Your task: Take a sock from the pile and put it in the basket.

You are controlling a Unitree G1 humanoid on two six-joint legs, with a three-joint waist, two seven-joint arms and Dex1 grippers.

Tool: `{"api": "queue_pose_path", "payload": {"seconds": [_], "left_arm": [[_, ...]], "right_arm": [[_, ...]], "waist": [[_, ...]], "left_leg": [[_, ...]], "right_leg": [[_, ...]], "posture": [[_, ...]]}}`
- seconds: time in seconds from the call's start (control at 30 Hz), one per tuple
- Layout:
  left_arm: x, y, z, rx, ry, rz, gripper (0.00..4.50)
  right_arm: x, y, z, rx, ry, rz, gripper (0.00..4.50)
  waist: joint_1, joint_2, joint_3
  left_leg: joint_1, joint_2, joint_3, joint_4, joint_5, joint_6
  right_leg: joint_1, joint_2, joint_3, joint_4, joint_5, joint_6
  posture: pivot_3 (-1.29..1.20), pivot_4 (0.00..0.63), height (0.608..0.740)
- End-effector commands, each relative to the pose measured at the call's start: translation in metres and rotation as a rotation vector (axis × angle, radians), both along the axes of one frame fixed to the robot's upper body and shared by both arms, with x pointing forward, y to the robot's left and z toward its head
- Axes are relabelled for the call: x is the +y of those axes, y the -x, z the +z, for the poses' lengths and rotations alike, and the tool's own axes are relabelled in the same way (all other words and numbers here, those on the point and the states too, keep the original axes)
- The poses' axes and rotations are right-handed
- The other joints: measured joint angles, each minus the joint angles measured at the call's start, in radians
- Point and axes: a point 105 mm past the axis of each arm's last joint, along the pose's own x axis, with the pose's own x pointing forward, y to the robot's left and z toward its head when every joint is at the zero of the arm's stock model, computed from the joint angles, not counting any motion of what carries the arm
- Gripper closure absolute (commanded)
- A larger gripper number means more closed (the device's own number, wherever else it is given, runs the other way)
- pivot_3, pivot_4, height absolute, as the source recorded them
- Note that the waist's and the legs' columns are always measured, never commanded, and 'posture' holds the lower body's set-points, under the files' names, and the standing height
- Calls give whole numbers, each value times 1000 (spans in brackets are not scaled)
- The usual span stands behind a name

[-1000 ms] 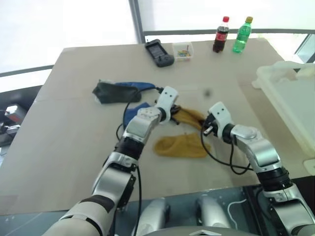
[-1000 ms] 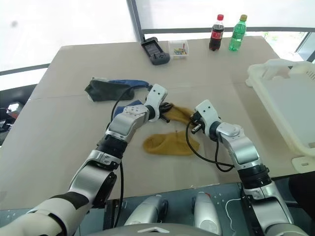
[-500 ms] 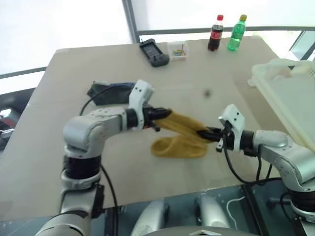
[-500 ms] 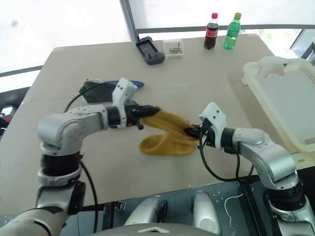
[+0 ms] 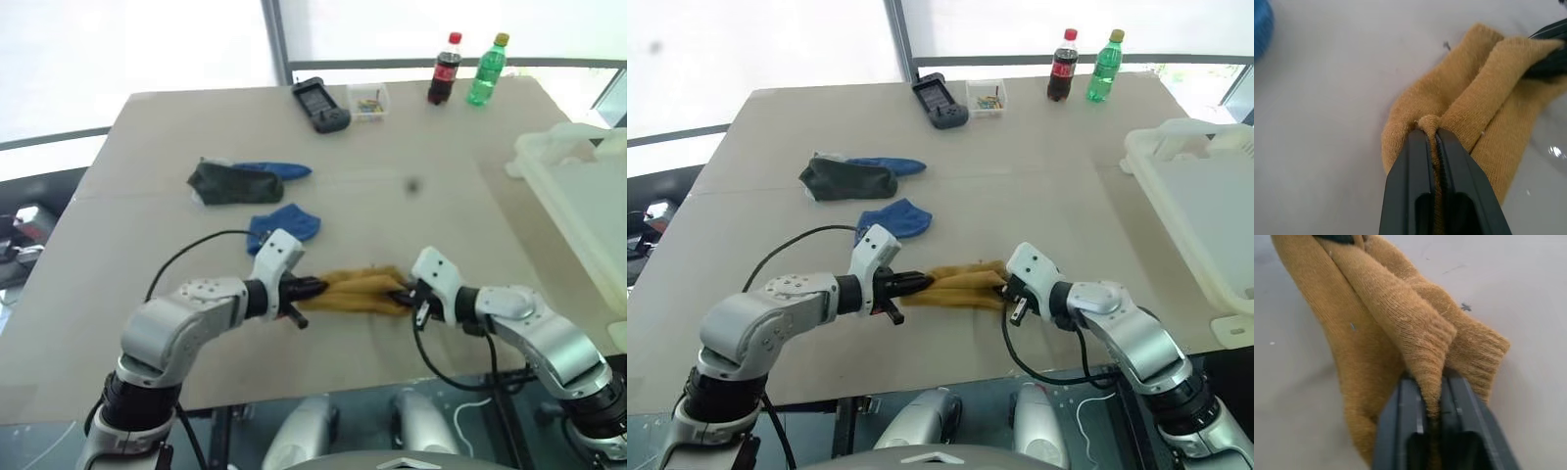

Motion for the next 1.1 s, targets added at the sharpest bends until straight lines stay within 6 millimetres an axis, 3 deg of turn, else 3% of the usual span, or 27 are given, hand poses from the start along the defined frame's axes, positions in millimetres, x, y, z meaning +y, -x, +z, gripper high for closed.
{"api": "queue_pose_path", "payload": {"seconds": [0.03,0.2,0.23,0.27,0.37,0.6,0.67,0.83,1.1], "left_arm": [[0,-7,19,-139,38,23,3342],[1,-8,8,-124,56,56,946],[1,-8,3,-122,48,59,332],[-1,-9,0,-121,46,62,98],[-7,-14,-2,-146,51,66,98],[-3,-3,9,-169,80,-2,98],[-3,-9,0,-183,25,5,98],[-10,-20,-15,-234,-42,15,98],[-5,-20,-39,-246,-117,24,98]], "right_arm": [[-9,-8,12,-49,3,-27,2547],[-14,-6,11,-33,16,-17,141],[-15,-6,8,-26,25,-13,0],[-16,-5,6,-22,31,-9,0],[-17,-8,7,-43,39,-17,0],[-14,3,43,-85,-141,37,0],[-16,0,39,-82,-137,13,0],[-28,-14,5,-102,46,-38,0],[-43,-17,-1,-140,98,-46,0]], "waist": [[1,0,0],[1,0,0],[1,0,0],[1,0,0],[3,0,0],[0,0,0],[1,0,0],[3,0,0],[4,1,-1]], "left_leg": [[0,0,0,0,0,0],[0,0,0,0,0,0],[0,0,0,-1,0,0],[0,0,0,-1,0,0],[0,0,0,-1,0,0],[0,1,0,-2,0,0],[0,1,0,-2,0,0],[0,0,0,-1,0,0],[2,0,0,-1,0,0]], "right_leg": [[0,0,0,0,0,0],[0,0,0,-1,0,0],[0,0,0,-1,0,0],[0,0,0,-1,0,0],[0,0,0,-1,0,0],[0,-1,0,-2,0,0],[0,0,0,-2,0,0],[2,0,-1,-2,0,0],[3,0,-1,-3,0,0]], "posture": [[0,150,740],[0,150,740],[0,150,740],[0,150,740],[0,150,740],[0,150,740],[0,150,740],[0,150,740],[0,150,740]]}}
